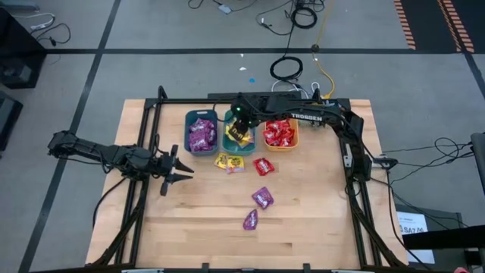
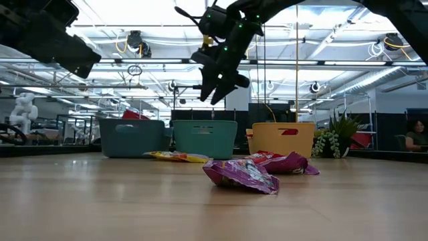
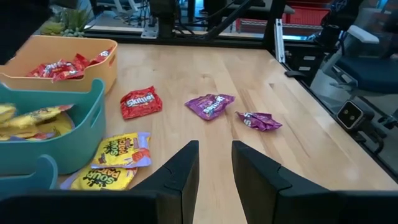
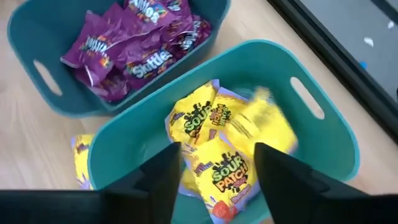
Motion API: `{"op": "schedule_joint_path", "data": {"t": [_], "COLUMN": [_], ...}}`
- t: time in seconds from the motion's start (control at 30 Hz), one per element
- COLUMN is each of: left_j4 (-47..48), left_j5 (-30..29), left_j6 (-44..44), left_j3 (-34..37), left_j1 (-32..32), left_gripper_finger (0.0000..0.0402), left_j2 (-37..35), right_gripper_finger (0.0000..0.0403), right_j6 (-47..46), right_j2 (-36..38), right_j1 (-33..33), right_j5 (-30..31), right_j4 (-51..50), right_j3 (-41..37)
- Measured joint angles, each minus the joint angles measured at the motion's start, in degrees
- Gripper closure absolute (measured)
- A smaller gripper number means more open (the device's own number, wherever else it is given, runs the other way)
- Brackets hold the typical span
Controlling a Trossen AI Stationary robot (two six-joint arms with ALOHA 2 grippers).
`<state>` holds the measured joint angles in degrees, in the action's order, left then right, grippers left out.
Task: Sort candy
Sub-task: Put the violet candy into the blue bin
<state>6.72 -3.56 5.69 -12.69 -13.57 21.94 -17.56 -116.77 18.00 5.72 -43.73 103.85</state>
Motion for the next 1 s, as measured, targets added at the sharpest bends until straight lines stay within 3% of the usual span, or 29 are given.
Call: {"op": "schedule_joint_path", "data": {"t": [0.2, 0.53, 0.77, 1.0], "left_j4": [0.0, -0.2, -0.2, -0.2], "left_j5": [-1.2, -1.3, -1.4, -1.4], "left_j6": [0.0, 0.0, 0.0, -0.1], "left_j3": [0.0, 0.0, 0.0, 0.0], "left_j1": [0.0, 0.0, 0.0, 0.0], "left_gripper_finger": [0.0297, 0.0297, 0.0297, 0.0297], "left_j2": [0.0, 0.0, 0.0, 0.0], "right_gripper_finger": [0.0168, 0.0161, 0.0170, 0.0180], "right_j6": [7.6, 13.4, 1.7, -18.6], "right_j2": [0.8, 4.5, 8.6, 11.6], "right_j1": [-0.1, -2.2, -4.7, -11.0], "right_j5": [0.0, 0.2, 0.4, 2.4], "right_j4": [-1.4, -3.3, -16.8, -20.3], "right_j3": [0.0, 0.0, -0.1, -6.9]}}
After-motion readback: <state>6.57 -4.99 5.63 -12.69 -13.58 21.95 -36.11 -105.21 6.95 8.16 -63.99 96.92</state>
